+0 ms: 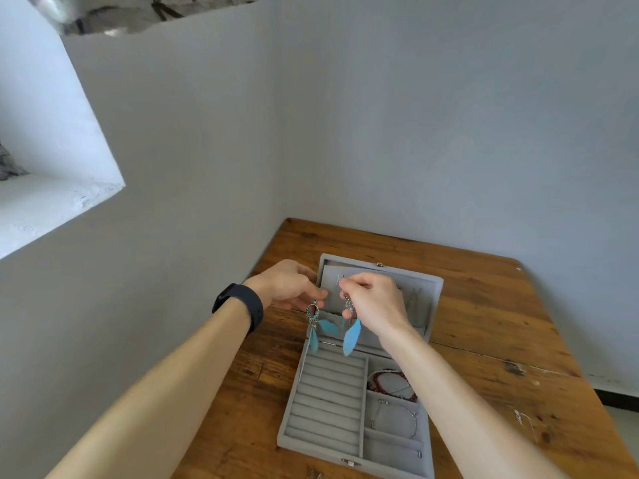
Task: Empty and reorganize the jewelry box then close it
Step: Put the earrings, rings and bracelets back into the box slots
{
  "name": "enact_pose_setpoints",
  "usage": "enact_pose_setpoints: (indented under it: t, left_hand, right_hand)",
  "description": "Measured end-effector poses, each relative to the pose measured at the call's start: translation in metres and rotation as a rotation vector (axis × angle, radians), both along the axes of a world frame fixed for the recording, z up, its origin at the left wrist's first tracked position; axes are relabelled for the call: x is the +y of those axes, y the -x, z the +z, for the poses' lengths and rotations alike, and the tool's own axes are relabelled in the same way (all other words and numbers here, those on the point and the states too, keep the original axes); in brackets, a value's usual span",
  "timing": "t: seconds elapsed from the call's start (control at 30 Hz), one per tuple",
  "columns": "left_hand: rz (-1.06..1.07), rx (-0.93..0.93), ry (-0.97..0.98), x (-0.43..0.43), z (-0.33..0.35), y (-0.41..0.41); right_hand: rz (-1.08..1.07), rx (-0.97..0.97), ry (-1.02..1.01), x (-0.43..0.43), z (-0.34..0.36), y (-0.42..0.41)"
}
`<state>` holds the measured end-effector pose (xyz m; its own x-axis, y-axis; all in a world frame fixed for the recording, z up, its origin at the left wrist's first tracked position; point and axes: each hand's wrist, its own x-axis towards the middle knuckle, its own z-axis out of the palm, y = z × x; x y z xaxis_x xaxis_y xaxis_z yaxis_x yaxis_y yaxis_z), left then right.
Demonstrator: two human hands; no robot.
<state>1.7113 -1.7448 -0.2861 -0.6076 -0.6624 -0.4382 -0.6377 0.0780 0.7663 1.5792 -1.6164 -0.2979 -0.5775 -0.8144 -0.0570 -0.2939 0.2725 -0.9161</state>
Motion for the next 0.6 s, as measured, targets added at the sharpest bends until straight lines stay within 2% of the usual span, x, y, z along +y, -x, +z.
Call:
enact_pose_setpoints:
  t: [0.33,0.6]
  left_hand:
    - [0.056,0.133,0.242,0.016,-0.009,-0.009]
    - [0.072,0.109,0.340,0.021,-0.014,-0.013]
  right_hand:
    - [-0.206,0.055,-0.055,0.000,-0.001,-0.030]
    - [-0.171,-0.084,0.003,0.014,-0.011,-0.039]
